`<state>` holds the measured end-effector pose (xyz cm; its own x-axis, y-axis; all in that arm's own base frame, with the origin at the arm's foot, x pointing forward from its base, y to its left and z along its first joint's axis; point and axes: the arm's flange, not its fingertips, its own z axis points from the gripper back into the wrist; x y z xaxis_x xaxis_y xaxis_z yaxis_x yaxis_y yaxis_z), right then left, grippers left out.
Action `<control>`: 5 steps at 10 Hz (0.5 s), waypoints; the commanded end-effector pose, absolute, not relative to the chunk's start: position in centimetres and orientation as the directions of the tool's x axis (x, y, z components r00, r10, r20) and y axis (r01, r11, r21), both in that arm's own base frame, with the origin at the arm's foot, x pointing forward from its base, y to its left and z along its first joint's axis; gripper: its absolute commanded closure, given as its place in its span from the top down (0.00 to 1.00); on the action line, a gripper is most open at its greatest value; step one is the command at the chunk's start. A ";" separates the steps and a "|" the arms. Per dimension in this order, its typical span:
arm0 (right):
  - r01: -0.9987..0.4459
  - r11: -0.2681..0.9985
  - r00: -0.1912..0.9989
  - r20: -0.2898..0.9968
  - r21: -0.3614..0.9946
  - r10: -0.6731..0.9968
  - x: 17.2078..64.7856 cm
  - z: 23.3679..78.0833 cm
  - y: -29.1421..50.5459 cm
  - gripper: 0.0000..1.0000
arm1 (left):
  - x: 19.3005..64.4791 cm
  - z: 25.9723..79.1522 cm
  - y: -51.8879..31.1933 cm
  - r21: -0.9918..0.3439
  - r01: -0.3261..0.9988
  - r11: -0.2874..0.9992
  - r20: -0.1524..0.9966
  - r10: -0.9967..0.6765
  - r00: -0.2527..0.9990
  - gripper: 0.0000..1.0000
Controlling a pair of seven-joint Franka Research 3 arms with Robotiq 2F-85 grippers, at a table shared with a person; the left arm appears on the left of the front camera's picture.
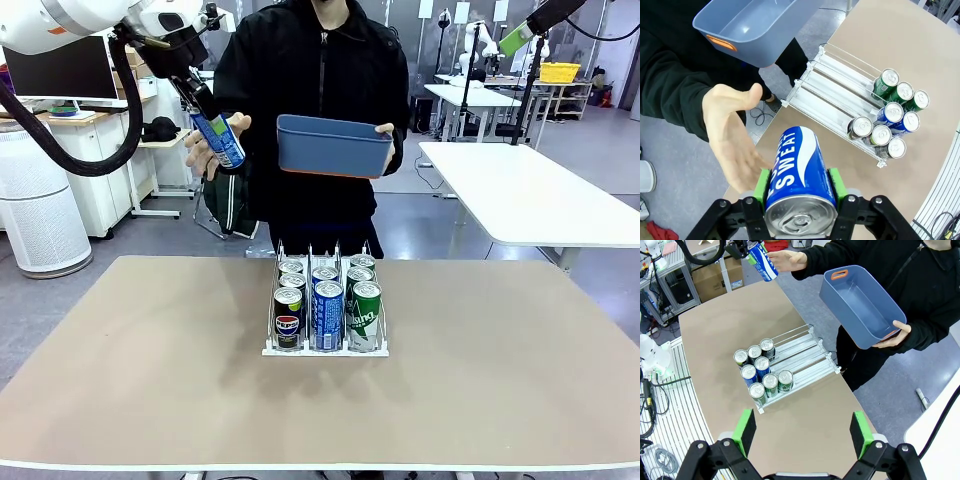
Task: Fill the beverage cans into the dispenser.
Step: Place the picked Ionic drink in the line of the Automatic Can Dispenser with the same cans.
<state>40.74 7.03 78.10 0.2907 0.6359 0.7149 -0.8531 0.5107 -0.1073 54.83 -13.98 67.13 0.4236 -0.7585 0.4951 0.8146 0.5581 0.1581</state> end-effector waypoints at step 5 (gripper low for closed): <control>-0.857 0.506 0.293 0.713 -0.100 0.637 40.7 78.0 6.9 1.00 | 54.7 67.5 -13.6 0.173 0.818 0.549 0.494 -0.767 0.410 0.00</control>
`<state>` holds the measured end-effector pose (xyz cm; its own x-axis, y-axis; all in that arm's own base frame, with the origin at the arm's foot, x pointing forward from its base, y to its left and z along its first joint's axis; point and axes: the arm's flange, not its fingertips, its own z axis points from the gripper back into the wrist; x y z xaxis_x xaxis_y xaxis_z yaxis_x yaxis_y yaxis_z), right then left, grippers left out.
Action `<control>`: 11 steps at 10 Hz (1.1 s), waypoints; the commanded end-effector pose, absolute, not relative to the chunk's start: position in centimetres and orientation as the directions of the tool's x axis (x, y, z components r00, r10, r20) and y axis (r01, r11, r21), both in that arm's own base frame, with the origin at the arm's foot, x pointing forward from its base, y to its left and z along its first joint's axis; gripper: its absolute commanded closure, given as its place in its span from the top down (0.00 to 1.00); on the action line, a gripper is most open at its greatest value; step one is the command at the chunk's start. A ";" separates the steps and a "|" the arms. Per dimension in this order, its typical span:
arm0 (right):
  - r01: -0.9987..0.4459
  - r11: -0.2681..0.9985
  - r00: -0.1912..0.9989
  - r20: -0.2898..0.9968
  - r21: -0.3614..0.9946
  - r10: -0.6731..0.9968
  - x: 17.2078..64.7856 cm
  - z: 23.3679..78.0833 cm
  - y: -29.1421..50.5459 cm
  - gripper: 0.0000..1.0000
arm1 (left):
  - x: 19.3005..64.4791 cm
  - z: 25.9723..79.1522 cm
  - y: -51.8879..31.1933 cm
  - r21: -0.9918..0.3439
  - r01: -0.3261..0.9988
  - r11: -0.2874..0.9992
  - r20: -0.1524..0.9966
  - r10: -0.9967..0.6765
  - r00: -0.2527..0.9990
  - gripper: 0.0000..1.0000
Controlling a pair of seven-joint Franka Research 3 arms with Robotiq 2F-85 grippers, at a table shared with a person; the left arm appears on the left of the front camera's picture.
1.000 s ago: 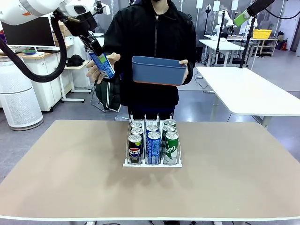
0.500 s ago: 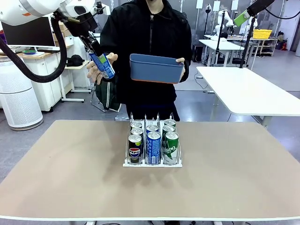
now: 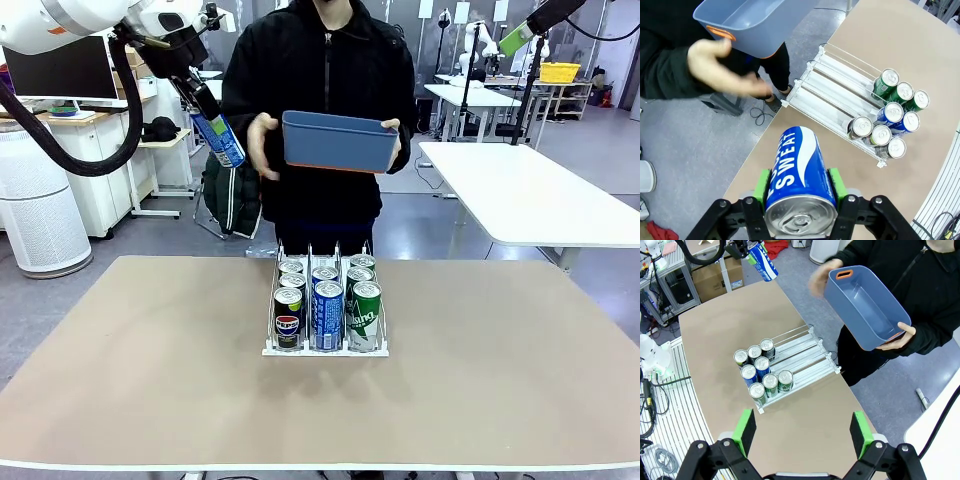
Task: Fill the beverage cans into the dispenser.
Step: Place the picked Ionic drink in the line of the Automatic Can Dispenser with the same cans.
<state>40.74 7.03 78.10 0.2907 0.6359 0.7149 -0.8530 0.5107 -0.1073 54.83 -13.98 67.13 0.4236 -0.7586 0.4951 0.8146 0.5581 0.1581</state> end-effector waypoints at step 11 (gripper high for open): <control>-0.857 0.506 0.293 0.713 -0.100 0.637 40.7 78.0 6.9 1.00 | 41.7 63.0 -26.2 0.142 0.838 0.526 0.360 -0.817 0.451 0.57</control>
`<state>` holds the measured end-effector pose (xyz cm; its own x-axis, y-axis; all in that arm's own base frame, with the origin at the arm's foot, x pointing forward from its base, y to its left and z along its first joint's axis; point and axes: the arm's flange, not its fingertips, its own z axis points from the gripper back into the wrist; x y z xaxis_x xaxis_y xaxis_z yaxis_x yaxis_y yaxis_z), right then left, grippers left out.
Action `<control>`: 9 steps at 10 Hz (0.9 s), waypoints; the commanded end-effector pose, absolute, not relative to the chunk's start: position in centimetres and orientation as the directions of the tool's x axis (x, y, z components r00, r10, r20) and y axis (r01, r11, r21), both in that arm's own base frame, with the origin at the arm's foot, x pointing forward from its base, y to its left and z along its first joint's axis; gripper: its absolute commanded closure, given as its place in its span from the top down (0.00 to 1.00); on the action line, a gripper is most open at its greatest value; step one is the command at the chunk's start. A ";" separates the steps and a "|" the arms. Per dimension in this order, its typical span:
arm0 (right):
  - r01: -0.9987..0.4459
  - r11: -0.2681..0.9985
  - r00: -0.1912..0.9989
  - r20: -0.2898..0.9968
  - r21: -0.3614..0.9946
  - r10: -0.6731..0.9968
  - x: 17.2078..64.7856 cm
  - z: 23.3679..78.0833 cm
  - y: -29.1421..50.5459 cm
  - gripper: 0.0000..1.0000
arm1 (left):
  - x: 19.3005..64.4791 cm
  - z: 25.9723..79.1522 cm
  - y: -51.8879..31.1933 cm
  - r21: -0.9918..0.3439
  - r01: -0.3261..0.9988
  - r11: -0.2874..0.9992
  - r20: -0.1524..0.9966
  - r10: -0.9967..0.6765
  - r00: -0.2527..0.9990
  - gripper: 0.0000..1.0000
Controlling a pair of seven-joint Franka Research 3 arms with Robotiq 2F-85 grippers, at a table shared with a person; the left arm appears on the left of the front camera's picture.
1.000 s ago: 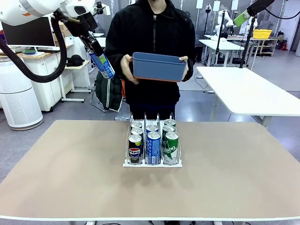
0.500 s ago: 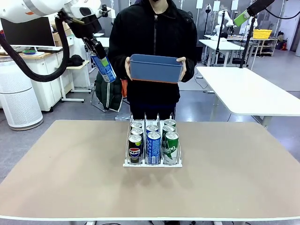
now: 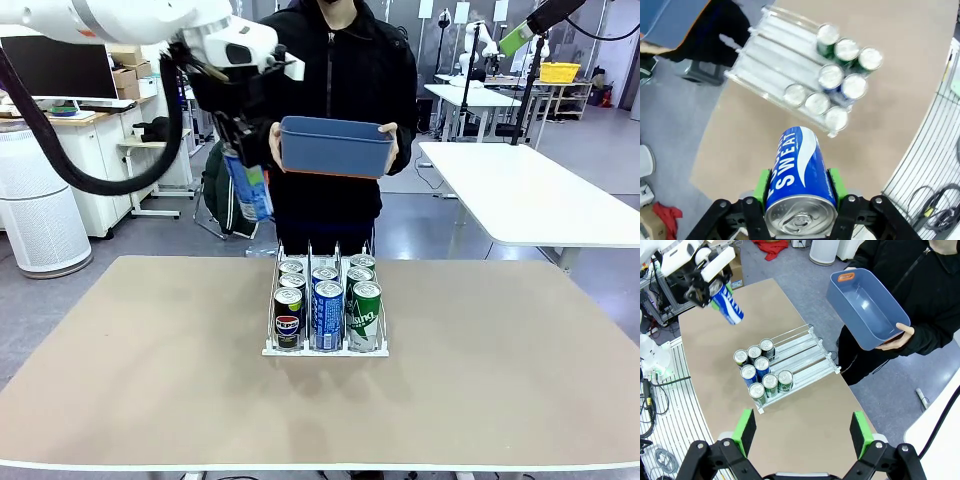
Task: Fill the beverage cans into the dispenser.
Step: Place the picked Ionic drink in the line of the Automatic Can Dispenser with the same cans.
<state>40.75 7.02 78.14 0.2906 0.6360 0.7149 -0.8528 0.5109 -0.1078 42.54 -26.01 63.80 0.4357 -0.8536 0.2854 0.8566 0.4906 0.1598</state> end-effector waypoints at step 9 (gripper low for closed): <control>-0.857 0.506 0.293 0.713 -0.100 0.637 40.7 78.0 6.9 1.00 | 40.4 61.8 -27.3 0.118 0.844 0.524 0.312 -0.826 0.469 0.57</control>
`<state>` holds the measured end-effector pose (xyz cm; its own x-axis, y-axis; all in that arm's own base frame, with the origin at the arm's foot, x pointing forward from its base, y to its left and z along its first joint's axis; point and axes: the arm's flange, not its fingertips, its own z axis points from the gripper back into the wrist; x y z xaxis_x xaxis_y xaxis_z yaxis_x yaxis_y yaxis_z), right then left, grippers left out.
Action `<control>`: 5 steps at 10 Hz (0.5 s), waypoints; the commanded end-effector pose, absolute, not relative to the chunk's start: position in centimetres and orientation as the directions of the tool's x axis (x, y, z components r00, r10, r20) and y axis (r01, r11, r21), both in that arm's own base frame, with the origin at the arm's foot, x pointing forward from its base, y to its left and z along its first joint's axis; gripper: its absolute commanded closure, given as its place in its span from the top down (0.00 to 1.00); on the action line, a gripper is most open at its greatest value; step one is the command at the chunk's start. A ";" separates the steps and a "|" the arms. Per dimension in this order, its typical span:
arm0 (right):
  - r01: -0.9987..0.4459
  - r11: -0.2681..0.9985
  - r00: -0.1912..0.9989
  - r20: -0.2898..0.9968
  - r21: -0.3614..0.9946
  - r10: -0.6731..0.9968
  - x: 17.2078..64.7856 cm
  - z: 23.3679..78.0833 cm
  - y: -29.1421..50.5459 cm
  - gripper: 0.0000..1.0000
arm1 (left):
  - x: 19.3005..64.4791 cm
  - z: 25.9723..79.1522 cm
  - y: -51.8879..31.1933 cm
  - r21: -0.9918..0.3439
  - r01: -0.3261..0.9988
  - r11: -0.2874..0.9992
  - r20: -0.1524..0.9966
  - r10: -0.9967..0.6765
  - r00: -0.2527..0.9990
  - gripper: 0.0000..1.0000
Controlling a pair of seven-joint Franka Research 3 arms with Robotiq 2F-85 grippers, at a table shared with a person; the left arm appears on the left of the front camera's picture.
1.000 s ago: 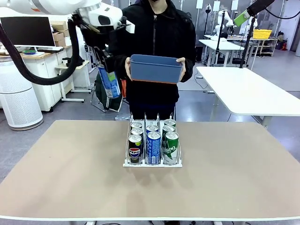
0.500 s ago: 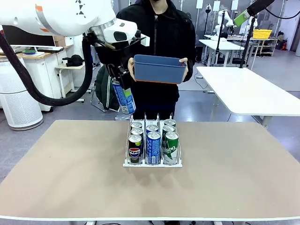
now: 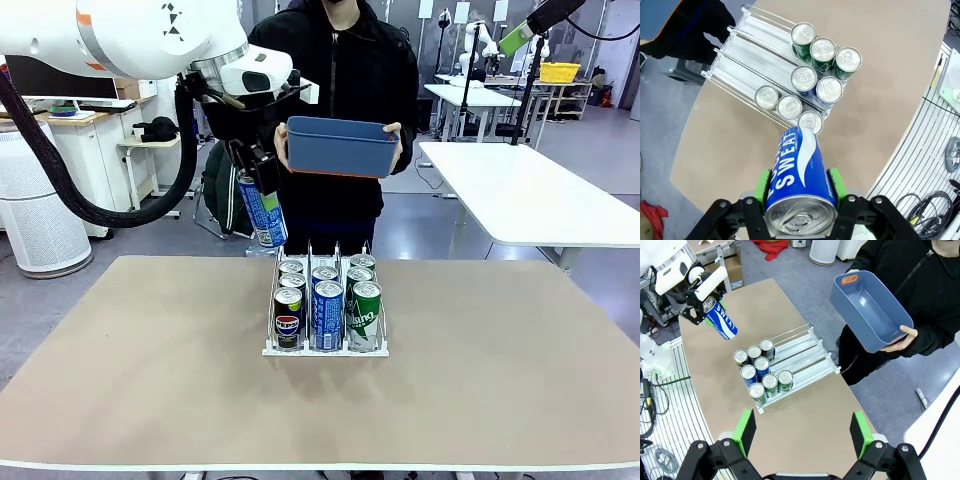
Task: Fill the beverage cans into the dispenser.
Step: Place the picked Ionic drink in the line of the Automatic Can Dispenser with the same cans.
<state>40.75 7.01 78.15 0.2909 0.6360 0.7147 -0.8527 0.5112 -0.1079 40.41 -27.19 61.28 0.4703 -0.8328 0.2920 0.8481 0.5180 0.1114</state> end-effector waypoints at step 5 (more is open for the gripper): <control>-0.857 0.506 0.293 0.713 -0.100 0.637 40.7 78.0 6.9 1.00 | 40.6 60.8 -28.9 0.123 0.824 0.553 0.248 -0.821 0.514 0.57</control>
